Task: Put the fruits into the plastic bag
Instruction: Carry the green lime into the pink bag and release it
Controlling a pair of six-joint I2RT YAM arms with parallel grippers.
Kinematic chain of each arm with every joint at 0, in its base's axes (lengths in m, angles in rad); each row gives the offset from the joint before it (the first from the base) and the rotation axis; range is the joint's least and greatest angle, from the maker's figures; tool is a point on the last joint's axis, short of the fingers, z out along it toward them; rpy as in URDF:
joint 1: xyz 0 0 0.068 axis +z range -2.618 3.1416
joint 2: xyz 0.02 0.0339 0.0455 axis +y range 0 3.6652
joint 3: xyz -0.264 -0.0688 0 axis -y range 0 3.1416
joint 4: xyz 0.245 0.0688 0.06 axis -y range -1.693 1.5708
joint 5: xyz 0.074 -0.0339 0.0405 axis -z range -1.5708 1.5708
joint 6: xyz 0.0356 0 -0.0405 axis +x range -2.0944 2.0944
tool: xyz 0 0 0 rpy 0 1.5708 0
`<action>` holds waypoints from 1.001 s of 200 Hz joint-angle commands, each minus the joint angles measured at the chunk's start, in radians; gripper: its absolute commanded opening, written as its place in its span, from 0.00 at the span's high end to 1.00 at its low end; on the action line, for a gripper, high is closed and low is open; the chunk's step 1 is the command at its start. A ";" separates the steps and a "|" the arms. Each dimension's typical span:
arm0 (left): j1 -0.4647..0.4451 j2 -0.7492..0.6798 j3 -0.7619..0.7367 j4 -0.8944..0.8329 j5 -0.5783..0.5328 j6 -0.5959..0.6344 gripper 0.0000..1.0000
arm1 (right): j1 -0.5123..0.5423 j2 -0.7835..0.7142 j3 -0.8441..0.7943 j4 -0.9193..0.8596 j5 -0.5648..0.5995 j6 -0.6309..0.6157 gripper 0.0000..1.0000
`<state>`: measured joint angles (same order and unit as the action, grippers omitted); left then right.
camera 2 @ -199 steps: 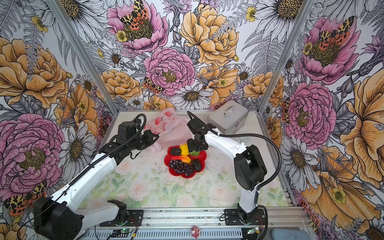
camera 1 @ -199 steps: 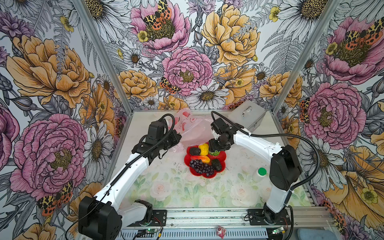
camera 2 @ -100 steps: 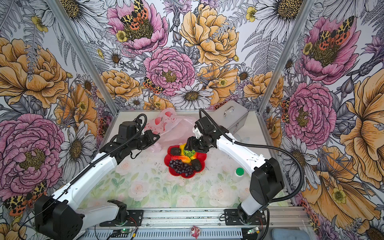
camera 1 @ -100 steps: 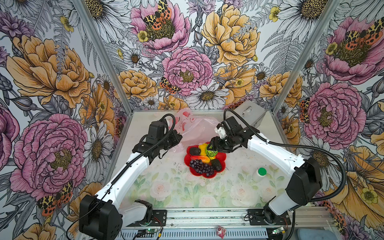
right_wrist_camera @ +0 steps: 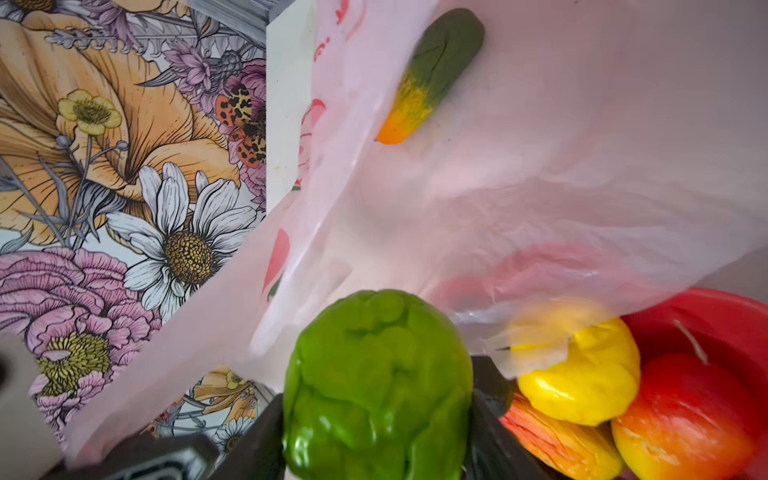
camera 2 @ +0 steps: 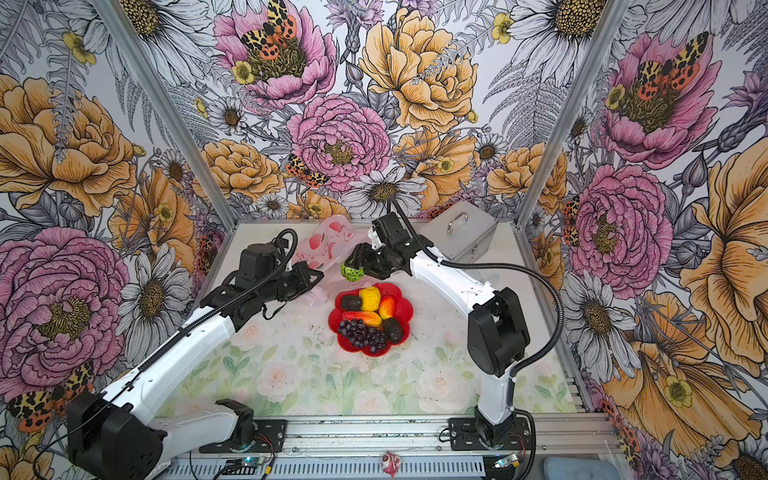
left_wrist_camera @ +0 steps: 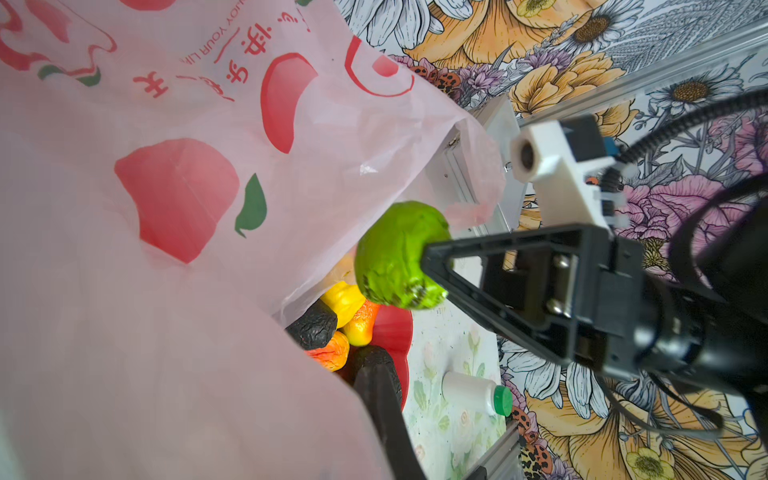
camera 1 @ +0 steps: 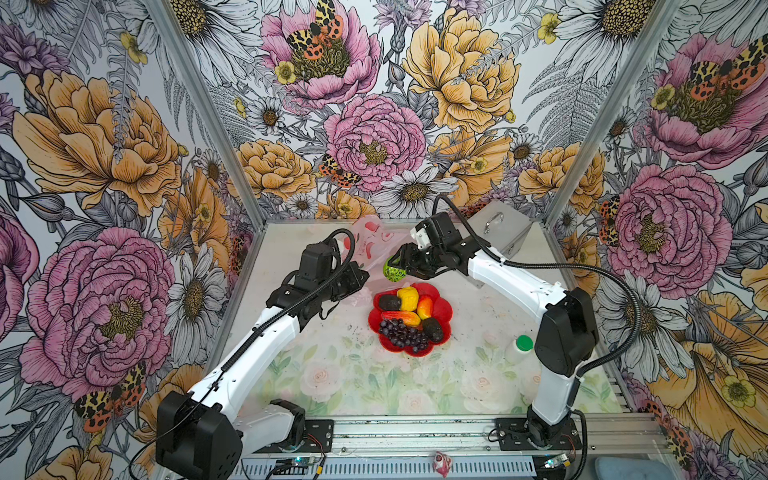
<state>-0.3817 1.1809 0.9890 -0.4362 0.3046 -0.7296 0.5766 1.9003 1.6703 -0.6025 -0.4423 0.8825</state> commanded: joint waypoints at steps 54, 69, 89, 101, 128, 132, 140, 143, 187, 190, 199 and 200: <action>-0.048 0.024 0.029 0.054 -0.033 0.023 1.00 | -0.005 0.228 0.142 0.122 0.038 0.100 0.47; -0.049 0.032 0.028 0.055 -0.030 0.022 1.00 | -0.009 0.262 0.147 0.148 0.034 0.132 0.47; -0.049 0.035 0.029 0.055 -0.030 0.019 1.00 | -0.018 0.299 0.153 0.190 0.027 0.181 0.47; -0.048 0.033 0.029 0.055 -0.031 0.019 1.00 | -0.023 0.316 0.158 0.207 0.025 0.201 0.46; -0.036 0.025 0.020 0.055 -0.029 0.015 1.00 | -0.032 0.349 0.183 0.220 0.018 0.230 0.46; -0.034 0.024 0.019 0.056 -0.028 0.017 1.00 | -0.033 0.351 0.186 0.220 0.019 0.230 0.46; -0.032 0.023 0.017 0.058 -0.028 0.019 1.00 | -0.035 0.356 0.191 0.220 0.020 0.233 0.46; -0.031 0.022 0.016 0.059 -0.028 0.020 1.00 | -0.036 0.359 0.193 0.220 0.019 0.236 0.46; -0.005 0.018 0.010 0.058 -0.017 0.031 1.00 | -0.043 0.380 0.223 0.221 0.014 0.261 0.38; -0.004 0.019 0.010 0.058 -0.015 0.031 1.00 | -0.043 0.381 0.226 0.223 0.013 0.261 0.38; 0.002 0.019 0.008 0.058 -0.013 0.033 1.00 | -0.043 0.383 0.232 0.229 0.008 0.264 0.36; 0.002 0.019 0.007 0.058 -0.012 0.033 1.00 | -0.043 0.384 0.233 0.229 0.008 0.264 0.35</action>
<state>-0.3981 1.2133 0.9909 -0.4084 0.2989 -0.7231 0.5381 2.2566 1.8572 -0.4107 -0.4183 1.1259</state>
